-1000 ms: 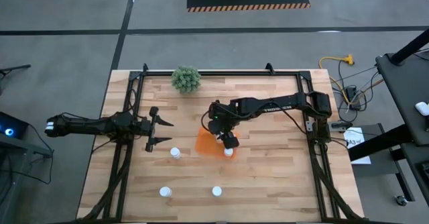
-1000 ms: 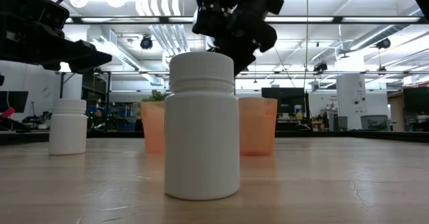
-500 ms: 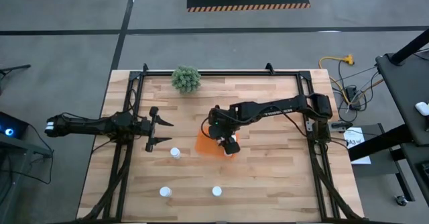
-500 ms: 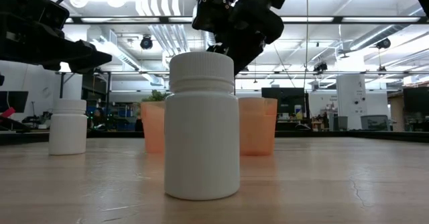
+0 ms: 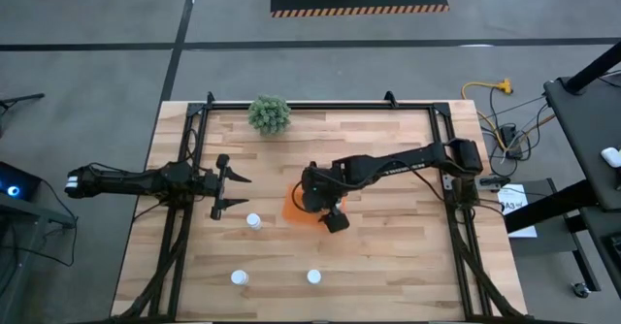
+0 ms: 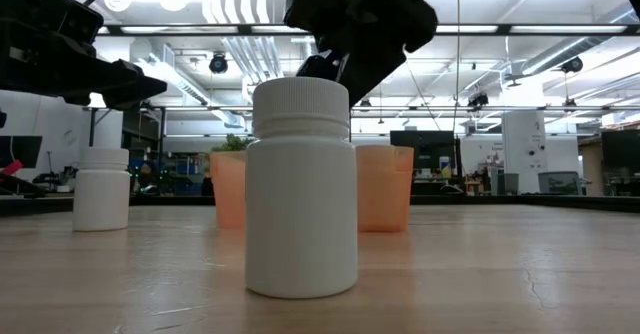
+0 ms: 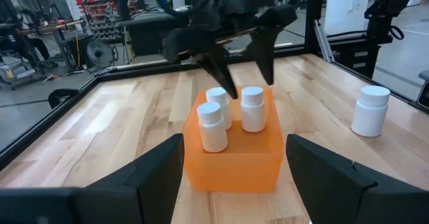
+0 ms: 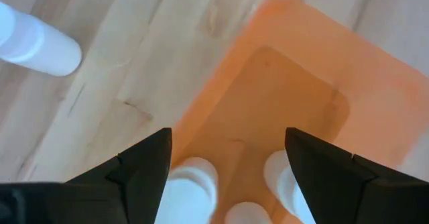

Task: Pick and place pill bottles into a basket
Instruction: Put the right pill bottle into the bin

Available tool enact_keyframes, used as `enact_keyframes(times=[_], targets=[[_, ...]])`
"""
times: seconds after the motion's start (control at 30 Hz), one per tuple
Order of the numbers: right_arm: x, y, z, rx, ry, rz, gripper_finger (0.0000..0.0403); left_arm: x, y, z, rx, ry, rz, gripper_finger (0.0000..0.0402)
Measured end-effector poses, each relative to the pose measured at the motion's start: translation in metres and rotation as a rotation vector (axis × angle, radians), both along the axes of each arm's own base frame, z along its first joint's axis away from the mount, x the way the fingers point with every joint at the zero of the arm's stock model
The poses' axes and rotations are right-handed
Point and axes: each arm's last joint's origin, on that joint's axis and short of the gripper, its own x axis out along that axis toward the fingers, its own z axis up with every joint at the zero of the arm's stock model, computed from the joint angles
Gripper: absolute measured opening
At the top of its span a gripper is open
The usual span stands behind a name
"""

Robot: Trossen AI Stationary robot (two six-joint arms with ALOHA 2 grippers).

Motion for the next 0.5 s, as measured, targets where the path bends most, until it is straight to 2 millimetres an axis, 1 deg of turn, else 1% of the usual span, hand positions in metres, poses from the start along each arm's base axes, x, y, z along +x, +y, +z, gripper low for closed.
enact_keyframes(times=[0.37,0.5], targets=[[-0.006,0.042,0.001,0.000,-0.004,0.103,0.0271,0.000,0.000,0.000,0.000,0.000,0.000,0.0245],[-0.006,0.058,0.002,0.005,-0.040,0.140,0.0271,0.000,0.000,0.000,0.000,-0.001,0.000,0.0245]])
